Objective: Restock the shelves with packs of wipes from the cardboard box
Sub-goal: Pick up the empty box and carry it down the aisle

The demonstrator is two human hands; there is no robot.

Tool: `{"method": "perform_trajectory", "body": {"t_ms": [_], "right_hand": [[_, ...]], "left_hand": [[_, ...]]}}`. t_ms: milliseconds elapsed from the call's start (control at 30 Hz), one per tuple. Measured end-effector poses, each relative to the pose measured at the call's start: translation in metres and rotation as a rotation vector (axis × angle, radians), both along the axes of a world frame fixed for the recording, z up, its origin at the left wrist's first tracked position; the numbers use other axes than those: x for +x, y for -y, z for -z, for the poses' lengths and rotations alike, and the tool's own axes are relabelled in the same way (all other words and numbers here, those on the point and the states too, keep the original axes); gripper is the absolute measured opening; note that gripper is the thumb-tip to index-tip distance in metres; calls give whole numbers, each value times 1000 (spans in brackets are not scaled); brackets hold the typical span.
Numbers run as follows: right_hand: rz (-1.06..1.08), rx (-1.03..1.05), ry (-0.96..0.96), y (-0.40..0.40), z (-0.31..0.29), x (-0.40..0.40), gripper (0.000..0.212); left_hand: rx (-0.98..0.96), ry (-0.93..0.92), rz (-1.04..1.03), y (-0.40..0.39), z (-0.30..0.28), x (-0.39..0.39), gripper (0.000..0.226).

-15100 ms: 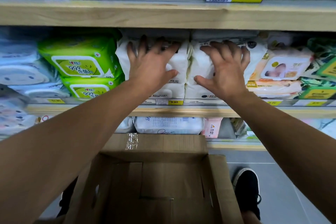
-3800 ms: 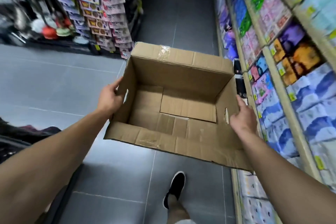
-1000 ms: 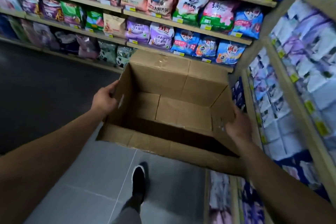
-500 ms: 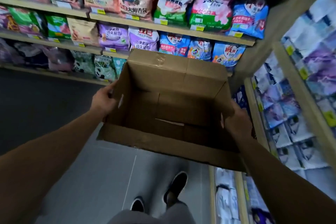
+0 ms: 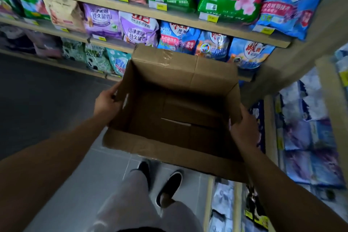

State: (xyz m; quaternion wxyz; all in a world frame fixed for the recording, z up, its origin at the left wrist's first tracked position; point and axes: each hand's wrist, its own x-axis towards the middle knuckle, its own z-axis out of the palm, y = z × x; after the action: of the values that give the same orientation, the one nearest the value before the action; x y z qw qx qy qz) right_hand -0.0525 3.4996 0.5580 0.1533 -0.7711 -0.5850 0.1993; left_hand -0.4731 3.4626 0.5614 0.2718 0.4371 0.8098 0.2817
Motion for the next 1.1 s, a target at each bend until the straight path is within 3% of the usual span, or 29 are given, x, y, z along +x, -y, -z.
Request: {"method": "perform_trajectory", "body": {"t_ms": [300,467,767,967,1100], "right_hand": [[25,-43,34,-85,79,-20,56],[101,-174,74,-120,143,-36,57],[228,-370,97,-150,286,-31,63],[157,-514,199,-174,387,-10,70],[193,-494,175,-189,453,8,64]], "left_hand": [[-85,27,-37,-104,96,-5,47],[-176,-16,21,-156,174,-18,46],[-375,-67,61,-173,328,4,57],[-416,-114,64,-186,430,32,51],[-385,-131,98,-206,498,51,51]]}}
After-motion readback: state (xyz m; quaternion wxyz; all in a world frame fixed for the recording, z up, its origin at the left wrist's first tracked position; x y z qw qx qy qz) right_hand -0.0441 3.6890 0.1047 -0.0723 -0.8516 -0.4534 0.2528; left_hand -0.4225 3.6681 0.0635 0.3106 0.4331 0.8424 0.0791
